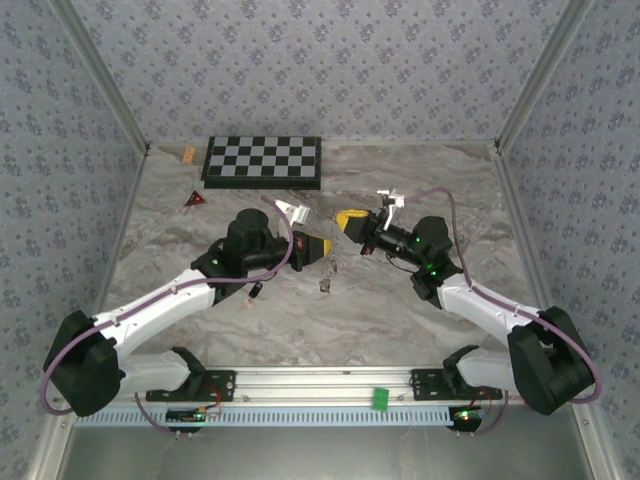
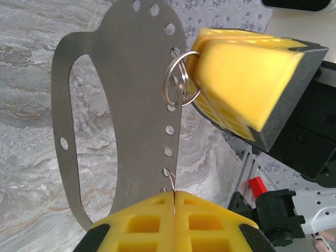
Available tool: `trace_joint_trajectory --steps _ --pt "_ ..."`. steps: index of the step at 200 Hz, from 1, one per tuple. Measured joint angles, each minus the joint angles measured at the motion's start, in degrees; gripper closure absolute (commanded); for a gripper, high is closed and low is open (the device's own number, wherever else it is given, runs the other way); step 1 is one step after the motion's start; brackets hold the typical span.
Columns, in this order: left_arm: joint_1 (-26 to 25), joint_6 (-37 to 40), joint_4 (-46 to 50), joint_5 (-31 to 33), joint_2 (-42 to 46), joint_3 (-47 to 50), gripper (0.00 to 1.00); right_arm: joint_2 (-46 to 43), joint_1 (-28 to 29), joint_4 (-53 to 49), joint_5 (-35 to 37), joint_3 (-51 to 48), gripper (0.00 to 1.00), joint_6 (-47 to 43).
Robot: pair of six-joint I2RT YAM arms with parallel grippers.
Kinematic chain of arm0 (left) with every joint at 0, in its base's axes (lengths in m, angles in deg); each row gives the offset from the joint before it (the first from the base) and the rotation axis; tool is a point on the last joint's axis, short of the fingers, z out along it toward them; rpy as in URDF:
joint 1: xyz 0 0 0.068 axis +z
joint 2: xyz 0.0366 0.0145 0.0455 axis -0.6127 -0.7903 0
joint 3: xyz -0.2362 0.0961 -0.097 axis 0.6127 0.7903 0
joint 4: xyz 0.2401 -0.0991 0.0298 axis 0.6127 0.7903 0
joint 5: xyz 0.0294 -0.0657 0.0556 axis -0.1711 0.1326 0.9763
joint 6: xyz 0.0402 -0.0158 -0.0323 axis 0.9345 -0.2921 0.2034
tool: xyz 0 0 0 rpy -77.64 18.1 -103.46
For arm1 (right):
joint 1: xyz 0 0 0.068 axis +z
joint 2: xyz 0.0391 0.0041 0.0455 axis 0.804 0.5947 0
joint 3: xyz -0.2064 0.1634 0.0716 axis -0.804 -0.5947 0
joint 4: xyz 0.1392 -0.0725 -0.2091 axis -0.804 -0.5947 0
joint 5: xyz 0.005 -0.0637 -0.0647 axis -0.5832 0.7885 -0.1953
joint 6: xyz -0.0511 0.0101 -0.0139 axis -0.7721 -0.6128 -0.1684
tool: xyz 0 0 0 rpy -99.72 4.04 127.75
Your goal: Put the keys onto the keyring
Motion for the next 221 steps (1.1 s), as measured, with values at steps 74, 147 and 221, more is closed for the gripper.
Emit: trace_joint_trajectory --steps 74,147,221 --pt "1.4 3.0 3.9 4.4 0.9 0.5 0.52 2.0 0.0 -10.1 6.0 -1.6 1.00 -1.1" --pt "2.4 3.8 5.4 6.0 2.2 2.1 0.48 22.9 0.0 -13.8 7.3 2.7 1.00 3.8" --pt "3.9 4.3 6.5 6.3 4.7 4.6 0.46 30.5 0.1 -18.7 7.5 9.4 0.62 5.7"
